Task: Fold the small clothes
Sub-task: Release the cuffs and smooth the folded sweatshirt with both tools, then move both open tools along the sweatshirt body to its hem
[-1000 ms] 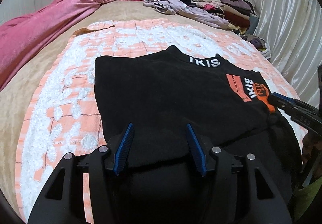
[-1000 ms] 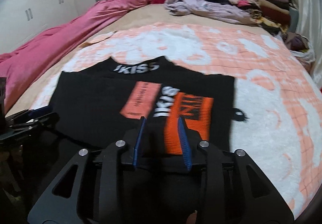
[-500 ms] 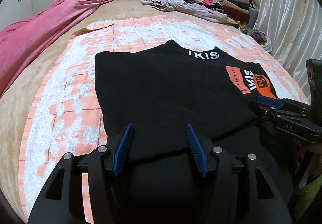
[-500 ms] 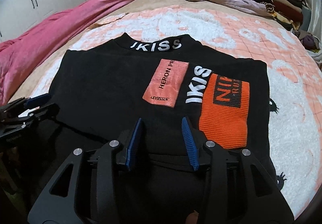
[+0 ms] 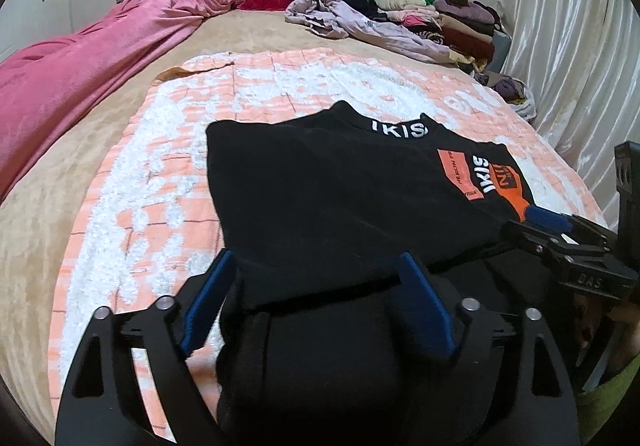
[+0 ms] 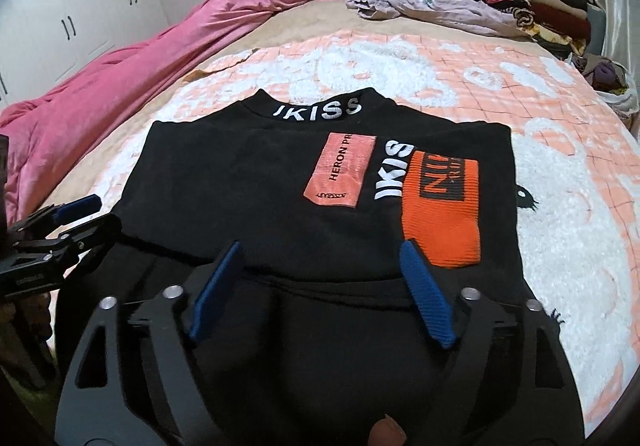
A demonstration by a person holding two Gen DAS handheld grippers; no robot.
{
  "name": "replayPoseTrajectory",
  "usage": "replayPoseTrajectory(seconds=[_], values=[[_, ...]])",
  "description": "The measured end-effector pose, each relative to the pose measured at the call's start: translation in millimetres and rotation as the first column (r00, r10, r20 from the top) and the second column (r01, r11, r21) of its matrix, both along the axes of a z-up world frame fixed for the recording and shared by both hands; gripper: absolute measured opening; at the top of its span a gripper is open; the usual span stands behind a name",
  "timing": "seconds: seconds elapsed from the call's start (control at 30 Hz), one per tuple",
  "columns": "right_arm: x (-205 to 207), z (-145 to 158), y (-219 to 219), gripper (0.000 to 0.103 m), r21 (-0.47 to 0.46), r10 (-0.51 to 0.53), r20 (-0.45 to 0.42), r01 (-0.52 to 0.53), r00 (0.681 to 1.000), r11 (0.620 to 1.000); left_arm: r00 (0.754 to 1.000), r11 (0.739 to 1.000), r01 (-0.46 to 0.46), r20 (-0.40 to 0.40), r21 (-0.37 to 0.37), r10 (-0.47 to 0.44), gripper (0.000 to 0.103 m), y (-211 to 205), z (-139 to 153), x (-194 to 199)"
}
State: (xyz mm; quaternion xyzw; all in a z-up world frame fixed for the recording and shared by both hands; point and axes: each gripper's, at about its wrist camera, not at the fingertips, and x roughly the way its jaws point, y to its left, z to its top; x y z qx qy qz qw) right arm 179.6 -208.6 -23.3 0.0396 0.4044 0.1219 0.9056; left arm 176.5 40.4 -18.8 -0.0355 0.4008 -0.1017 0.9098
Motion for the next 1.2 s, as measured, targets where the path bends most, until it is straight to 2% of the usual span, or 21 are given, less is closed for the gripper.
replayPoseTrajectory(seconds=[0.17, 0.33, 0.83, 1.2], values=[[-5.5, 6.2, -2.1, 0.084, 0.0, -0.017, 0.011, 0.017, 1.0, 1.0, 1.0, 1.0, -0.026, 0.017, -0.005, 0.026, 0.096, 8.7, 6.1, -1.9], [-11.2, 12.9, -3.7, 0.084, 0.005, -0.023, 0.025, 0.023, 0.999, 1.0, 0.998, 0.999, -0.05, 0.032, -0.011, 0.05, 0.098, 16.8, 12.2, -4.3], [-32.2, 30.9, -10.2, 0.088, 0.012, -0.035, 0.051, 0.034, 0.998, 0.999, 0.993, 0.997, -0.082, 0.088, -0.012, 0.083, 0.098, 24.6, 33.2, -24.4], [-55.7, 51.5, -31.6, 0.09, 0.027, -0.061, 0.089, 0.059, 0.994, 0.998, 0.987, 0.995, -0.096, 0.129, -0.012, 0.097, 0.098, 23.6, 47.8, -51.8]])
